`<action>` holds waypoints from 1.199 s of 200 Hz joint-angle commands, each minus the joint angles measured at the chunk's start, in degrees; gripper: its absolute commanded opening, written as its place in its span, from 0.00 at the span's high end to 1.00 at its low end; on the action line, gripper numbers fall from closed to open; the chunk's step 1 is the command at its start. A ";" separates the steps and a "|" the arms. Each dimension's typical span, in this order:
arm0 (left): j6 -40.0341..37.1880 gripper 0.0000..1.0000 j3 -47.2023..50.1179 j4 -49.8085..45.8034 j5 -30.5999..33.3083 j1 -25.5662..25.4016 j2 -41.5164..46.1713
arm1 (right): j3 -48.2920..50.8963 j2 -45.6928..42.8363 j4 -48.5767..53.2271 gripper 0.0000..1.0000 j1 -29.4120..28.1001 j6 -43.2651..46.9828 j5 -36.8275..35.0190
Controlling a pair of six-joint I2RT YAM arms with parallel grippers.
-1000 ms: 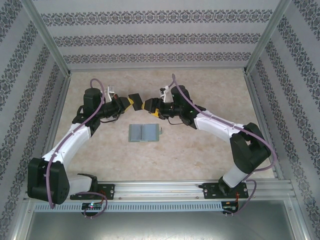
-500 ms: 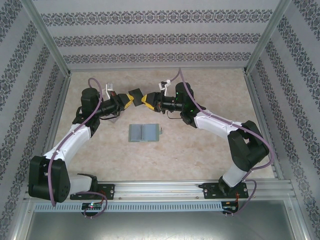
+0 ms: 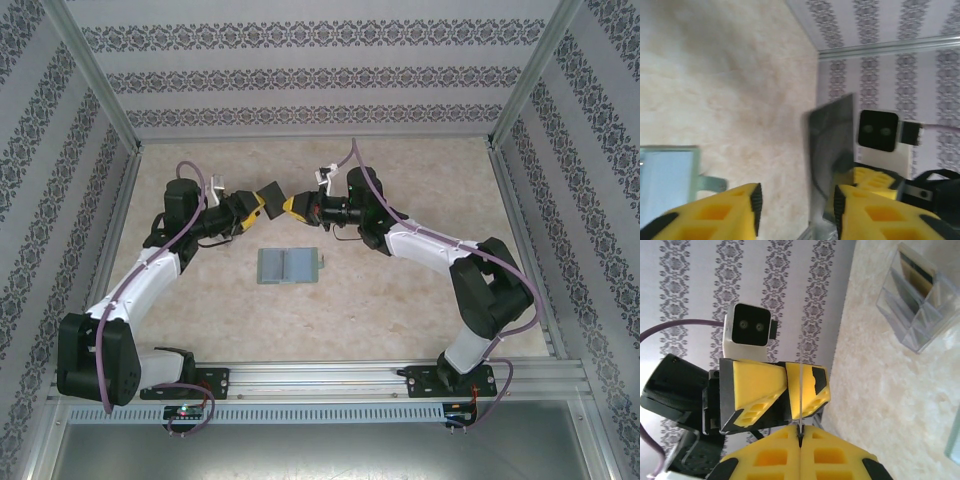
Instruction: Take the credit cards out of the card holder
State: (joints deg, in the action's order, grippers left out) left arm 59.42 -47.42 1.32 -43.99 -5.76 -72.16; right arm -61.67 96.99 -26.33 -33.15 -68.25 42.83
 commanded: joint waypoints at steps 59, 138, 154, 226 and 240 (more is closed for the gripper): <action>-18.69 0.01 0.62 -28.79 29.68 9.60 2.69 | -11.87 5.87 28.35 1.00 -7.32 41.61 -21.90; -20.52 0.01 2.33 -32.23 29.44 15.05 3.96 | -34.13 22.29 31.04 1.00 -10.77 59.41 -25.95; -20.71 0.01 2.23 -32.92 29.18 15.64 4.19 | -38.85 25.89 31.51 1.00 -11.21 60.33 -26.39; -21.32 0.01 2.73 -32.97 27.43 16.48 4.13 | -51.76 36.60 32.47 1.00 -12.73 62.47 -26.84; -21.55 0.01 2.74 -33.05 26.90 16.57 3.80 | -52.89 37.79 33.18 1.00 -12.74 63.14 -26.92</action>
State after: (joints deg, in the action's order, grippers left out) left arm 39.48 -45.54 -29.74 -16.01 9.89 -68.99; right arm -111.28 132.64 5.50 -45.47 -7.49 16.27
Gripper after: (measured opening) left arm 0.993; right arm 0.060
